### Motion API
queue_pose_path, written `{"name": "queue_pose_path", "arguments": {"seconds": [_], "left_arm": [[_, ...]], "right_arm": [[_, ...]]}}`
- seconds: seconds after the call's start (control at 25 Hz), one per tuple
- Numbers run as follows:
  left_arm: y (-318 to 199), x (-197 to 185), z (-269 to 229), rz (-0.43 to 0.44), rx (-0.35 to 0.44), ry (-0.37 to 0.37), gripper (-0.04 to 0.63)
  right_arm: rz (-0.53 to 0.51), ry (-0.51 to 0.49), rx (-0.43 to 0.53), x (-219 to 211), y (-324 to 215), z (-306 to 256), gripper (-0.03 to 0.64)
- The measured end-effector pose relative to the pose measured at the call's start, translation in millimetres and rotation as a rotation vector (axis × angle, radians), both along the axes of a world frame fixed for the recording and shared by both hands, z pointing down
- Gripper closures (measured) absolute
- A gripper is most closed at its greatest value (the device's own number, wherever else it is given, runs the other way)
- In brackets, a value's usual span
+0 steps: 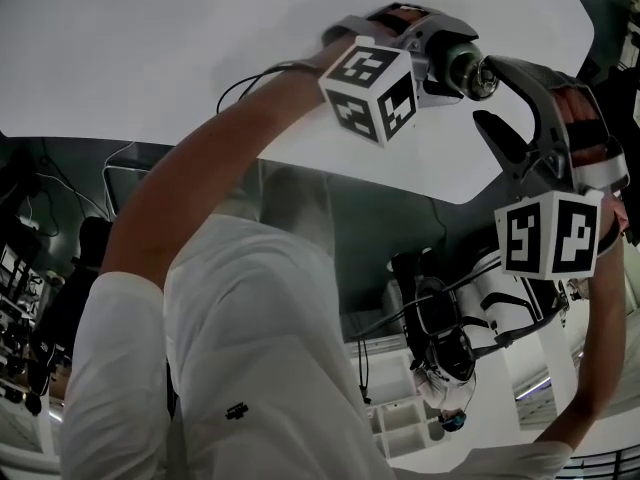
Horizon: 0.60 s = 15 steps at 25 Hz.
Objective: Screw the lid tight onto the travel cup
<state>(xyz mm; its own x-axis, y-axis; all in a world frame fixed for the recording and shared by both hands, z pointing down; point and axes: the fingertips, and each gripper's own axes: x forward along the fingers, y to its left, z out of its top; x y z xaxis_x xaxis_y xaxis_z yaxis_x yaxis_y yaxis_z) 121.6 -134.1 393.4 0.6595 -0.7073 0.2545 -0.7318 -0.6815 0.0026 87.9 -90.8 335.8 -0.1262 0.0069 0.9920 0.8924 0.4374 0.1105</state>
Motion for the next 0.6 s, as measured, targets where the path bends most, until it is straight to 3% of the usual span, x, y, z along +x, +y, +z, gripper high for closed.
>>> {"name": "queue_pose_path", "arguments": {"seconds": [0.2,0.28,0.4,0.6], "left_arm": [[-0.7,-0.8,1.0,0.000,0.002,0.003,0.227],[-1.5,0.5,1.5,0.001,0.003,0.005,0.227],[-2.1,1.4,-0.1,0.002,0.003,0.014,0.227],[-1.3,-0.1,3.7,-0.030,-0.012,0.039,0.227]], "right_arm": [[-0.301,0.092,0.105,2.8,-4.0,20.2,0.339],[-0.373,0.147,0.124,10.0,-8.6,27.4,0.365],[-0.287,0.141,0.094,8.7,-9.5,26.8,0.369],[0.041,0.119,0.013,3.6,-9.8,27.1,0.370]]}}
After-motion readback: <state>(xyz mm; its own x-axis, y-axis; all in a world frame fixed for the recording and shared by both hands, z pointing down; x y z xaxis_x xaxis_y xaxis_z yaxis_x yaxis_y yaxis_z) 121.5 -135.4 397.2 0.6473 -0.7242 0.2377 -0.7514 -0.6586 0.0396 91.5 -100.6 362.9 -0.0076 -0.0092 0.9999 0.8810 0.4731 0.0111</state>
